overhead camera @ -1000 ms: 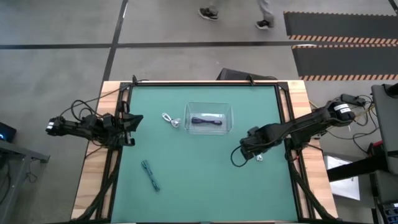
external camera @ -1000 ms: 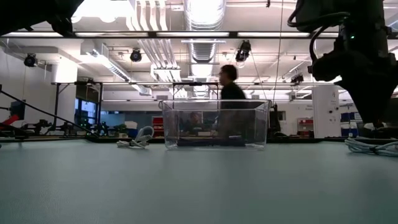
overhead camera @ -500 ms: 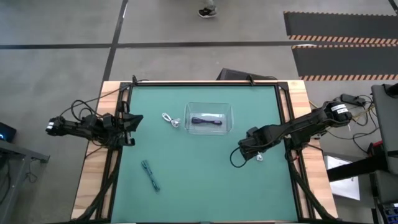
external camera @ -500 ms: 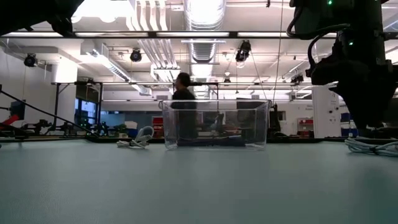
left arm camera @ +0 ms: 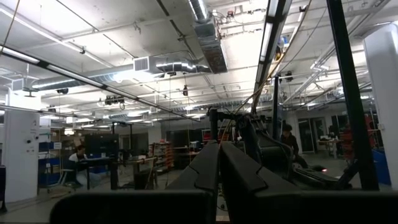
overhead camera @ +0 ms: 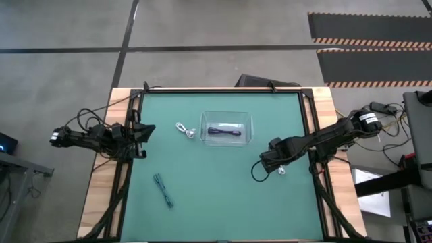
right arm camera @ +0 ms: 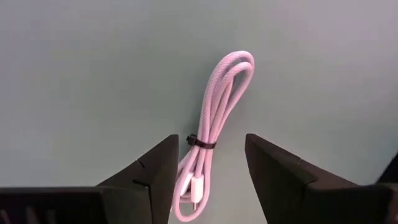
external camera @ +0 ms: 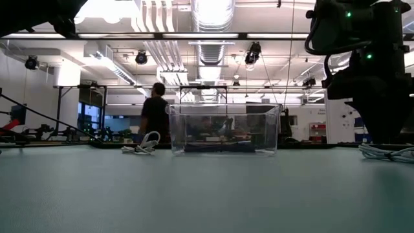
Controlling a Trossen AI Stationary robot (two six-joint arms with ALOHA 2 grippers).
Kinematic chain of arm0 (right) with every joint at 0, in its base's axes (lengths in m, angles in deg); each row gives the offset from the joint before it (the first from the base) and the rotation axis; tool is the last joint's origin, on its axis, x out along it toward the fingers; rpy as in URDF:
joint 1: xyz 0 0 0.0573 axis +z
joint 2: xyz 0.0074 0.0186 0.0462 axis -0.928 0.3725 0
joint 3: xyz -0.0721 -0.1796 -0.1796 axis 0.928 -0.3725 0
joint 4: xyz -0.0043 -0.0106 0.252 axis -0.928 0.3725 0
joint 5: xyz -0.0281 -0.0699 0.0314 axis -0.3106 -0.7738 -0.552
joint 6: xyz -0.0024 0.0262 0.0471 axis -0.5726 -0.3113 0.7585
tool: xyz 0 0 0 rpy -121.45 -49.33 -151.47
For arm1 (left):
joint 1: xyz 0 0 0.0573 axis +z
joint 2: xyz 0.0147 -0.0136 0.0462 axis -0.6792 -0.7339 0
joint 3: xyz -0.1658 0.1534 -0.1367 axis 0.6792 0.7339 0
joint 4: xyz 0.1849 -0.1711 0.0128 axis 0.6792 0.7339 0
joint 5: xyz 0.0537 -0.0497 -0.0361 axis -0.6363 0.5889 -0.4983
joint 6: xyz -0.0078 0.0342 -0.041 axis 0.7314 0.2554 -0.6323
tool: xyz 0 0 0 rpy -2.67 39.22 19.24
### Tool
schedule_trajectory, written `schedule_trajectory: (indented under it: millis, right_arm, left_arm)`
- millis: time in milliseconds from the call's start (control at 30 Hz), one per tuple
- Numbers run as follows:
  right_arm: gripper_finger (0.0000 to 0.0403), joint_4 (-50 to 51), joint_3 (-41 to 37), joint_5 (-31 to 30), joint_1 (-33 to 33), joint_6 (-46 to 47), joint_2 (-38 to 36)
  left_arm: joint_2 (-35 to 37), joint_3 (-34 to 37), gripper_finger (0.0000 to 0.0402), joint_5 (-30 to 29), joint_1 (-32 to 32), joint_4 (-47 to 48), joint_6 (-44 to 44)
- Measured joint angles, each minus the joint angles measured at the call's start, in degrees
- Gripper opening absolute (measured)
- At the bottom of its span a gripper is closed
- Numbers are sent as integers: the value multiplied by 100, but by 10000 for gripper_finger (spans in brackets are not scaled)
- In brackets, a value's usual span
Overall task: Pick and place USB-C Cables
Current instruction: Put the right white charger cable into the transparent container
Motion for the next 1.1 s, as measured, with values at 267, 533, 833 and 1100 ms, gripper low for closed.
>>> schedule_trajectory:
  millis: [267,533,833,1100]
  right_arm:
    - [178,-181,-156,0,0,0,1]
    - [178,-518,-417,2,0,0,1]
    - [168,-984,-744,4,2,-1,-16]
    - [130,-1043,-755,4,4,-33,-14]
  left_arm:
    - [0,-2,0,0,2,-2,0]
    - [0,-2,0,0,0,0,0]
    - [0,-2,0,0,1,0,0]
    - [0,0,0,-2,2,-2,2]
